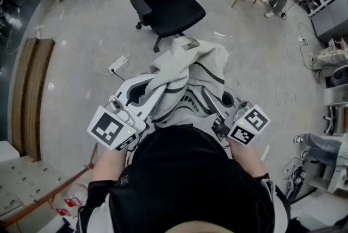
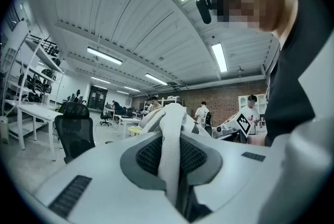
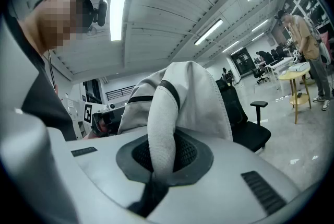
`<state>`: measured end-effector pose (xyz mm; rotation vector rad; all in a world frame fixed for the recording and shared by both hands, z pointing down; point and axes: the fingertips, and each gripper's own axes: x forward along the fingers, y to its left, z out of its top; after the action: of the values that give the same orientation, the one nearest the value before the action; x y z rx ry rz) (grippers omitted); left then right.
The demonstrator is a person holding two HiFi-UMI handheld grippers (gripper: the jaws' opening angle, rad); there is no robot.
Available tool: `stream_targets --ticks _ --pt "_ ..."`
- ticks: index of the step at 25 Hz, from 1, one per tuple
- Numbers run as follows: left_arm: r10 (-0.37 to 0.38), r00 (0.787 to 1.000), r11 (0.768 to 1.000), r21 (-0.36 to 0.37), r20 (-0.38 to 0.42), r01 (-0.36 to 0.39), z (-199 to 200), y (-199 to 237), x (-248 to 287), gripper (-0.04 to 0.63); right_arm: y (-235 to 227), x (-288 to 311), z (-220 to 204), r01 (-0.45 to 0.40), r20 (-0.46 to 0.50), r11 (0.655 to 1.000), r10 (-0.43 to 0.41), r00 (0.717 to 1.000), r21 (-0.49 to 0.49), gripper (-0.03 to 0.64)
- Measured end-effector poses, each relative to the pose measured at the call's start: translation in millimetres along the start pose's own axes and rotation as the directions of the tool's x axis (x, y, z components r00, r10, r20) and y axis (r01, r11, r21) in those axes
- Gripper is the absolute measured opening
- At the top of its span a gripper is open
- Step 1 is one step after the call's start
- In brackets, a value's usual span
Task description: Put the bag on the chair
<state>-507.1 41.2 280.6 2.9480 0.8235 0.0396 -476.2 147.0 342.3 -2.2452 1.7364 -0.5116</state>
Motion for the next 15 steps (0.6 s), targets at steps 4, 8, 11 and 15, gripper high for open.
stream_targets --ticks 4,8,11,15 --pt "-0.006 1.000 1.000 0.000 0.004 0.006 2.8 1.1 -1.2 0.055 1.1 1.6 2.9 0.005 0.006 1.000 -0.005 1.000 -0.004 0.034" --pt "-0.012 1.000 1.000 -0.001 0.007 0.012 5.3 1.1 -2.1 0.055 2.5 2.2 4.6 0.009 0.008 1.000 -0.009 1.000 -0.007 0.034" --pt "-0.015 1.000 1.000 0.000 0.009 0.015 6.3 0.5 -1.7 0.055 3.2 1.4 5.4 0.006 0.008 1.000 -0.006 1.000 -0.003 0.034" --pt "-0.020 1.000 1.000 0.003 0.010 0.020 10.7 0.2 -2.4 0.055 5.4 1.2 9.1 0.003 0.013 1.000 -0.003 1.000 0.006 0.034"
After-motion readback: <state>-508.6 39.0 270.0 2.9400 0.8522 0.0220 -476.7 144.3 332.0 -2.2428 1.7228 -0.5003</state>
